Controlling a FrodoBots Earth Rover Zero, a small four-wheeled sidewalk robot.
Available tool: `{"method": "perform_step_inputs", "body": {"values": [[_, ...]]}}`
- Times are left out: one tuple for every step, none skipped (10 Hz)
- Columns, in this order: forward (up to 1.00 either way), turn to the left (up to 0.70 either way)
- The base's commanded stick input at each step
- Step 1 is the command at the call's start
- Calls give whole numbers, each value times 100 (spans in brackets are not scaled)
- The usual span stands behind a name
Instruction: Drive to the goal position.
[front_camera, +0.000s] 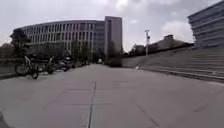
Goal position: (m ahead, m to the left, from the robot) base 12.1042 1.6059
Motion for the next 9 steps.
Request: {"method": "perform_step_inputs", "body": {"values": [[70,4],[70,10],[70,14],[70,14],[70,14],[70,14],[70,14],[70,14],[70,14]]}}
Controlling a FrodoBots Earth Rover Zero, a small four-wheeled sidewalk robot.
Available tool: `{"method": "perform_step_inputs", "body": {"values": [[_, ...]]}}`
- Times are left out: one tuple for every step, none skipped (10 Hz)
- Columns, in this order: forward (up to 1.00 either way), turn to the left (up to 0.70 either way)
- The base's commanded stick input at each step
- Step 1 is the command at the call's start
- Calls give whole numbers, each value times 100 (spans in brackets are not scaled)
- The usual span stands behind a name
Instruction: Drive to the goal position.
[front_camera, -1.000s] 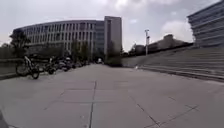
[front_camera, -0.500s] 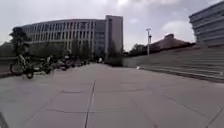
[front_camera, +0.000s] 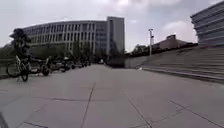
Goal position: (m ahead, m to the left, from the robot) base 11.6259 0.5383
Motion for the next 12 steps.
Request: {"method": "perform_step_inputs", "body": {"values": [[70,14],[70,14],[70,14],[70,14],[70,14],[70,14],[70,14],[70,13],[70,11],[70,0],[70,-8],[70,-12]]}}
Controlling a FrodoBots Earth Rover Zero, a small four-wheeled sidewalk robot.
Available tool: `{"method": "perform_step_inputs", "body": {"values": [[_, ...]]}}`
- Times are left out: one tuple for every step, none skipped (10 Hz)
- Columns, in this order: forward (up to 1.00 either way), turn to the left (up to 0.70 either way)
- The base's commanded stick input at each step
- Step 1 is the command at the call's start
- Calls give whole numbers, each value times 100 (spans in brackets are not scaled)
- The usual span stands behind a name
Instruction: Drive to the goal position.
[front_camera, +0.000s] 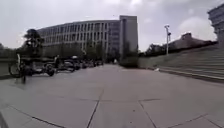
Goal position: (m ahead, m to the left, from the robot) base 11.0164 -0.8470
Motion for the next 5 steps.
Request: {"method": "perform_step_inputs", "body": {"values": [[70,-14],[70,-14],[70,-14],[70,-14],[70,-14]]}}
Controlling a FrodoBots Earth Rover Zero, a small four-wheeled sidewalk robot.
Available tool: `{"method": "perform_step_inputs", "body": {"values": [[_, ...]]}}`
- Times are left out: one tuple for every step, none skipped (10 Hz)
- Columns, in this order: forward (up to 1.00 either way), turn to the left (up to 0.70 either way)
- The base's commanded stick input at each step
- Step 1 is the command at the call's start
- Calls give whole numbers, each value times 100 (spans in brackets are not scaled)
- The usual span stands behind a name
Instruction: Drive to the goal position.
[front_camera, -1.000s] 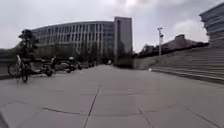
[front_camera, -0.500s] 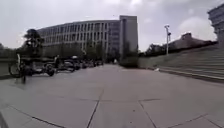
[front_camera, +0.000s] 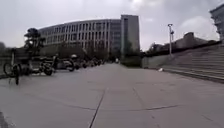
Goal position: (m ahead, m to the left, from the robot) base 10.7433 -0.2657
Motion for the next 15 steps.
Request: {"method": "perform_step_inputs", "body": {"values": [[70,-14],[70,-14],[70,-14],[70,0],[70,0],[70,0],[70,0],[70,0],[70,0],[70,0],[70,0],[70,0],[70,-3],[70,-12],[70,-14]]}}
